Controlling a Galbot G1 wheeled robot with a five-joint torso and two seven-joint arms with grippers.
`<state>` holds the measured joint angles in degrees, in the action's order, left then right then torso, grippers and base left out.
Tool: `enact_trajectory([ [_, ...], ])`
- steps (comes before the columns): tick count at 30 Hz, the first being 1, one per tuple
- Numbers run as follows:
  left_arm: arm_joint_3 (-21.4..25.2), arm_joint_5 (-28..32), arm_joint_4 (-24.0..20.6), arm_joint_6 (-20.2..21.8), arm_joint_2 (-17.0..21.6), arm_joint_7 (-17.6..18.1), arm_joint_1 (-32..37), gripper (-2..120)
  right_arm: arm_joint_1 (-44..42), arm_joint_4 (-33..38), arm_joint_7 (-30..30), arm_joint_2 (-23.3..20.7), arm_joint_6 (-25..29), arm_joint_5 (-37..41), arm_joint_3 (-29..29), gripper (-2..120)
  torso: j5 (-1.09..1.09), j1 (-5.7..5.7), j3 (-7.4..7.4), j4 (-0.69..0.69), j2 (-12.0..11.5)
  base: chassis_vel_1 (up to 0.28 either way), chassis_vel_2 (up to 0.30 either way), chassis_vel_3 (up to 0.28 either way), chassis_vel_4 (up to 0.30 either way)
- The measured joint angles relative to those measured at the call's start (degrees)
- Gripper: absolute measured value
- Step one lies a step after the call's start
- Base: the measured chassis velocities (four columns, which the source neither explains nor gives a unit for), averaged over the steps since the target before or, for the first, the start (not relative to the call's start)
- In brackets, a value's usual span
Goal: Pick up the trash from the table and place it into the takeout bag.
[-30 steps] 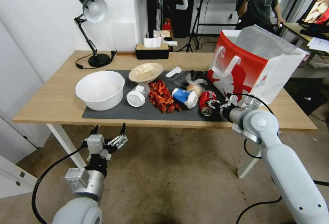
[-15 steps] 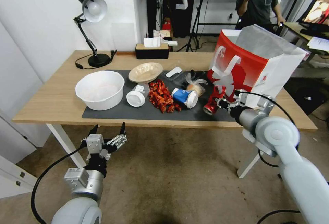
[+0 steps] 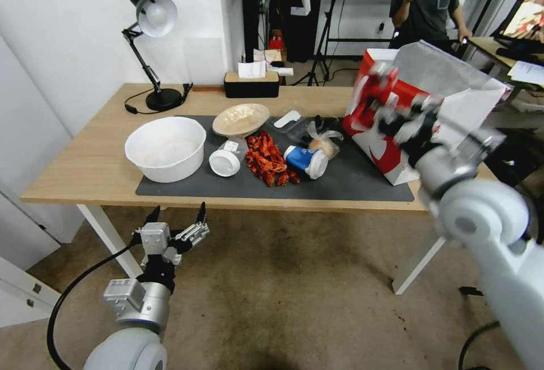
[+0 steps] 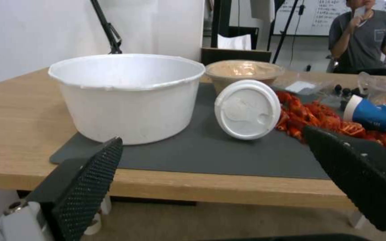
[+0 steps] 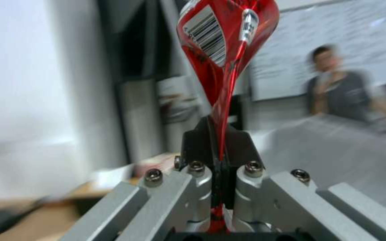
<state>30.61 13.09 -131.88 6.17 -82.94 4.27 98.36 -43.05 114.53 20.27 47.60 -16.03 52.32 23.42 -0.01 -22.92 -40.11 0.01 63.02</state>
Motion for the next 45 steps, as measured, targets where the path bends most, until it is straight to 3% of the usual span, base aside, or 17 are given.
enact_trajectory([
  [6,-0.5,0.0,0.0,0.0,-0.1,0.0,-0.2,100,11.6,-11.7,2.6,-2.0,-2.5,-1.4,-3.8,0,0.01,0.0,0.0,-0.01,0.0,0.0,0.0,0.0,0.0],
  [11,-0.6,0.0,0.0,0.1,-0.3,0.0,-0.2,100,14.0,-14.2,4.1,-1.5,-4.1,-1.3,-5.6,0,0.0,0.0,0.0,-0.01,0.0,0.0,0.0,0.0,0.0],
  [13,-0.4,0.0,0.0,0.1,-0.3,0.0,-0.1,100,13.9,-14.3,4.8,-0.7,-5.0,-1.3,-6.0,10,0.02,0.0,0.0,-0.01,0.0,0.0,0.0,0.0,0.0],
  [17,-0.1,0.0,0.0,0.1,-0.2,0.0,-0.1,100,13.5,-14.3,5.1,-0.3,-5.6,-1.4,-6.0,20,0.01,0.0,0.0,-0.01,0.0,0.0,0.0,0.0,0.0],
  [22,0.0,0.1,0.0,0.1,-0.5,0.0,0.0,100,12.4,-13.4,5.2,-0.5,-7.3,-1.4,-5.7,43,0.01,0.01,0.0,-0.01,0.0,0.0,0.0,0.0,0.0],
  [26,0.0,0.0,0.0,0.1,-0.7,0.0,0.0,100,12.0,-13.1,5.1,-0.6,-7.7,-1.4,-5.5,50,0.01,0.01,0.0,-0.02,0.0,0.0,0.0,0.0,0.0],
  [28,-0.2,-0.1,0.0,0.1,-1.0,0.0,0.0,100,11.2,-12.6,5.0,-0.7,-8.0,-1.3,-5.2,64,0.01,0.01,0.0,-0.01,0.0,0.0,0.0,0.0,0.0],
  [31,-0.4,-0.2,0.0,0.0,-1.2,0.0,0.0,100,10.8,-12.2,5.0,-1.0,-8.6,-1.3,-5.0,70,0.01,0.01,0.01,-0.01,0.0,0.0,0.0,0.0,0.0],
  [32,-0.6,-0.4,0.0,-0.1,-1.4,0.0,0.1,100,10.6,-12.1,4.9,-1.2,-8.8,-1.2,-4.8,80,0.01,0.01,0.01,-0.01,0.0,0.0,0.0,0.0,0.0],
  [36,-0.9,-0.9,-0.2,-0.1,-1.6,0.0,0.1,100,9.8,-11.3,3.9,-1.7,-8.6,-0.9,-4.1,93,0.01,0.01,0.0,-0.01,0.0,0.0,0.0,0.0,0.0],
  [45,-0.8,-1.5,-1.0,-0.1,-1.9,0.0,0.8,100,5.4,-6.8,-1.9,-3.1,-1.4,1.8,-2.0,100,0.02,0.01,0.0,-0.01,0.0,0.0,0.0,0.0,0.0],
])
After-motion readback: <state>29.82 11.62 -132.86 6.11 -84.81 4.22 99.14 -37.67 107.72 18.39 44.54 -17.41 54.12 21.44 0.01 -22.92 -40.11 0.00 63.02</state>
